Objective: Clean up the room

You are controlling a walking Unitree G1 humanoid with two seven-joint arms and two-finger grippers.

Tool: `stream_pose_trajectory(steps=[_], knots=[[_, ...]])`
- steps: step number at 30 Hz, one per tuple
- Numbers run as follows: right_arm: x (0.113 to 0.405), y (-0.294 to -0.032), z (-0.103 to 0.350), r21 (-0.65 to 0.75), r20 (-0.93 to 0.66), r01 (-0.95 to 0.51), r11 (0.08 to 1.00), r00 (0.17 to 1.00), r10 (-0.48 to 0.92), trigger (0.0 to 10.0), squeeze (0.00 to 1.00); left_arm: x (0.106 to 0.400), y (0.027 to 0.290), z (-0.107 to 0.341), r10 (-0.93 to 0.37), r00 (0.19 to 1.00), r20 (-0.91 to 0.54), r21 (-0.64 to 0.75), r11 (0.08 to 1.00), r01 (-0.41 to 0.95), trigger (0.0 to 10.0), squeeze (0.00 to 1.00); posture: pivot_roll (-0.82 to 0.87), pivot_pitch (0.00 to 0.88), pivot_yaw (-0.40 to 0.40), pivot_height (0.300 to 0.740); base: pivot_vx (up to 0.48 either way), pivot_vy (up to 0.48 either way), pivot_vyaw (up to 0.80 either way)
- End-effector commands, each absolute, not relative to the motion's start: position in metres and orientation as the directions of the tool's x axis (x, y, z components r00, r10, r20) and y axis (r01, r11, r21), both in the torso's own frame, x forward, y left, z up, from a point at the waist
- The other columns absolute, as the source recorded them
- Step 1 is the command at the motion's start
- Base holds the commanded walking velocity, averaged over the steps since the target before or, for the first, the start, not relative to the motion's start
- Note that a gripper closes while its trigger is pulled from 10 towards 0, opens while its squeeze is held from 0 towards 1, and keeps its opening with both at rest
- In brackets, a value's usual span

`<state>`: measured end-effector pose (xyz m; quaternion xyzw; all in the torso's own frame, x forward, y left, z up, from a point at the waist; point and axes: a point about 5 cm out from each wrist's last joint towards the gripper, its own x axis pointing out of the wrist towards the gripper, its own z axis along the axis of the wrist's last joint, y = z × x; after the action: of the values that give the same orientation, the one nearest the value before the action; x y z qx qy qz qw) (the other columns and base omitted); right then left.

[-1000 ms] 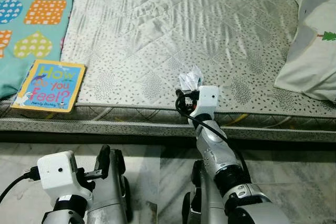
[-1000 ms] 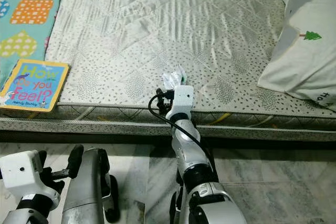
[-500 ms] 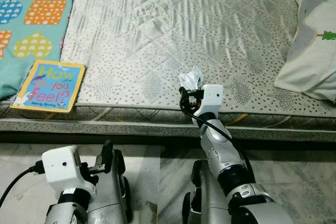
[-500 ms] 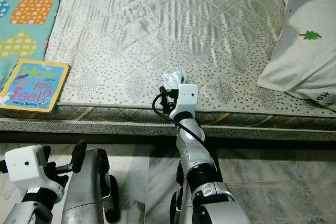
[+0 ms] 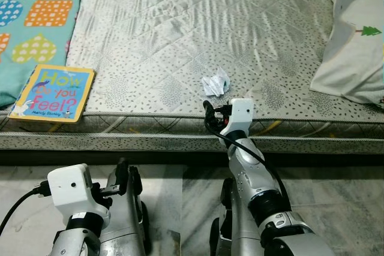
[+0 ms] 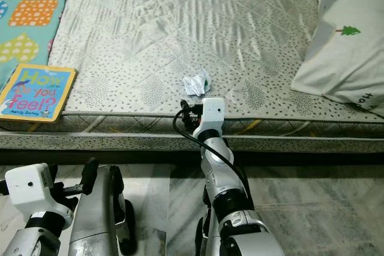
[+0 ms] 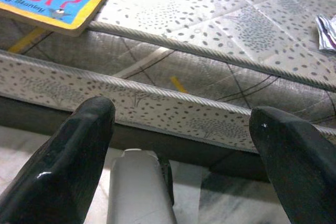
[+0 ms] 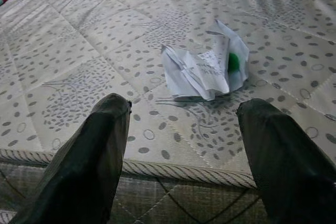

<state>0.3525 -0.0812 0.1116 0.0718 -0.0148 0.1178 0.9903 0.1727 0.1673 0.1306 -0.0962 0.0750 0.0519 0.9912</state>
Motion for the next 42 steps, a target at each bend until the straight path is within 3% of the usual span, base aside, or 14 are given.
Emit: stream_pose_trajectory(steps=[1,13,33,42], knots=[[0.3492,-0.0824,0.1037,0.139,0.023,-0.231,0.963,0.973,0.230,10.0,0.00,0.1704,0.1688,0.1266,0.089,0.980,-0.175,-0.184,0.975,-0.121,10.0,0.00,0.04,0.281,-0.054,0.537,0.000,0.000,0.00],[0.3497,-0.0823,0.1039,0.140,0.025,-0.232,0.963,0.973,0.231,10.0,0.00,0.1700,0.1689,0.1260,0.088,0.980,-0.177,-0.186,0.975,-0.121,10.0,0.00,0.04,0.285,-0.053,0.537,0.000,0.000,0.00],[0.3492,-0.0844,0.1037,0.129,0.031,-0.231,0.964,0.973,0.229,10.0,0.00,0.1706,0.1702,0.1242,0.089,0.979,-0.183,-0.183,0.975,-0.123,10.0,0.00,0.03,0.285,-0.049,0.537,0.347,0.000,0.00],[0.3476,-0.0895,0.0983,0.114,0.013,-0.235,0.965,0.972,0.235,10.0,0.00,0.1710,0.1707,0.1230,0.096,0.978,-0.186,-0.175,0.976,-0.129,10.0,0.00,0.04,0.287,-0.048,0.537,0.000,0.000,0.00]])
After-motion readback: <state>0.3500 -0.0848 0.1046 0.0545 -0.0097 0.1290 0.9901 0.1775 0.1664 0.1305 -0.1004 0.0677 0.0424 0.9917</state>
